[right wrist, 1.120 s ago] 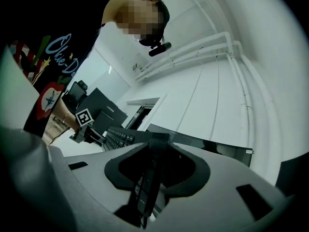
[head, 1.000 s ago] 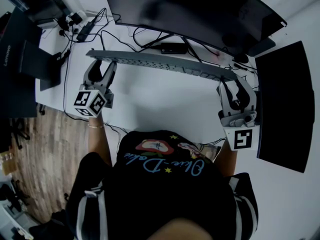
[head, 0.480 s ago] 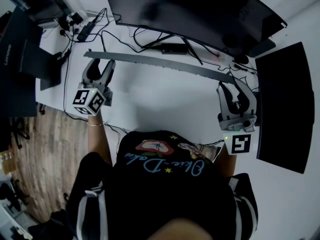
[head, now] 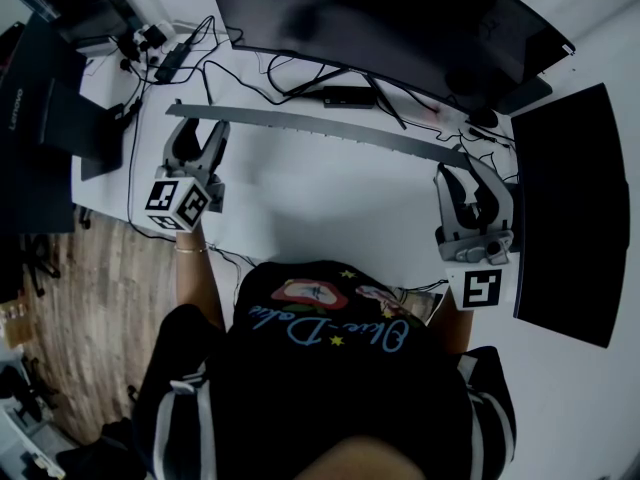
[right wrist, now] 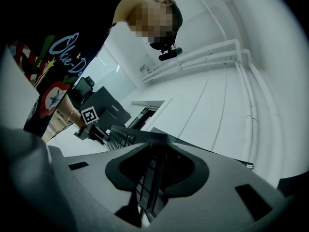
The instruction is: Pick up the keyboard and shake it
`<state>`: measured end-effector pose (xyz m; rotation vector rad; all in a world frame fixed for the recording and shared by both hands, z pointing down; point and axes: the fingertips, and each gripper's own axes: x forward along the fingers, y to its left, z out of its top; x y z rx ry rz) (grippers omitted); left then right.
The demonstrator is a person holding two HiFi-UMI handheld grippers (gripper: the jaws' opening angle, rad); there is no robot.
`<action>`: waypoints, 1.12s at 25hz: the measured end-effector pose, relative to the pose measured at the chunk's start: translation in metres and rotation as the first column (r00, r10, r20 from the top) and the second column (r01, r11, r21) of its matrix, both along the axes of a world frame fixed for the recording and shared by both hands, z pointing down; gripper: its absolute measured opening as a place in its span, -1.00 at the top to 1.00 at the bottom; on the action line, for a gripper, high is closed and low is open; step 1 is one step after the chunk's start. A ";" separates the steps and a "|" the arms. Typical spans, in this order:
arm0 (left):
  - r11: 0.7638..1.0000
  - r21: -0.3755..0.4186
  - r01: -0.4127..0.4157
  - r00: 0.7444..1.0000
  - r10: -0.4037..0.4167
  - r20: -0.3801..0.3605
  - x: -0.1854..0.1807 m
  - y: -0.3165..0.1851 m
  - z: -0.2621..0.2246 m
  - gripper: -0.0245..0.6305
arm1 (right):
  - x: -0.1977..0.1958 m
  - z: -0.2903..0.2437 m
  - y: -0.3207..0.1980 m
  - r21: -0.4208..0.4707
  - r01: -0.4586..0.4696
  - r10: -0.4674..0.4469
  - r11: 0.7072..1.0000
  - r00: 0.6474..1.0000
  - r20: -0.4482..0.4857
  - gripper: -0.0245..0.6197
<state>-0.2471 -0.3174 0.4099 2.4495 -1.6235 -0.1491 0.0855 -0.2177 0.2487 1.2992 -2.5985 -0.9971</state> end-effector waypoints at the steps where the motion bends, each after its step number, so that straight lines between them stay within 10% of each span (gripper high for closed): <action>1: 1.000 0.001 0.000 1.000 0.000 0.001 0.000 0.000 0.000 0.20 | 0.000 0.000 0.000 0.000 -0.001 0.001 1.000 1.000 0.000 0.61; 28: 0.997 -0.079 -0.006 0.997 0.012 0.075 0.013 0.026 0.014 0.20 | 0.025 0.027 0.008 -0.121 -0.023 0.038 0.992 0.992 0.121 0.61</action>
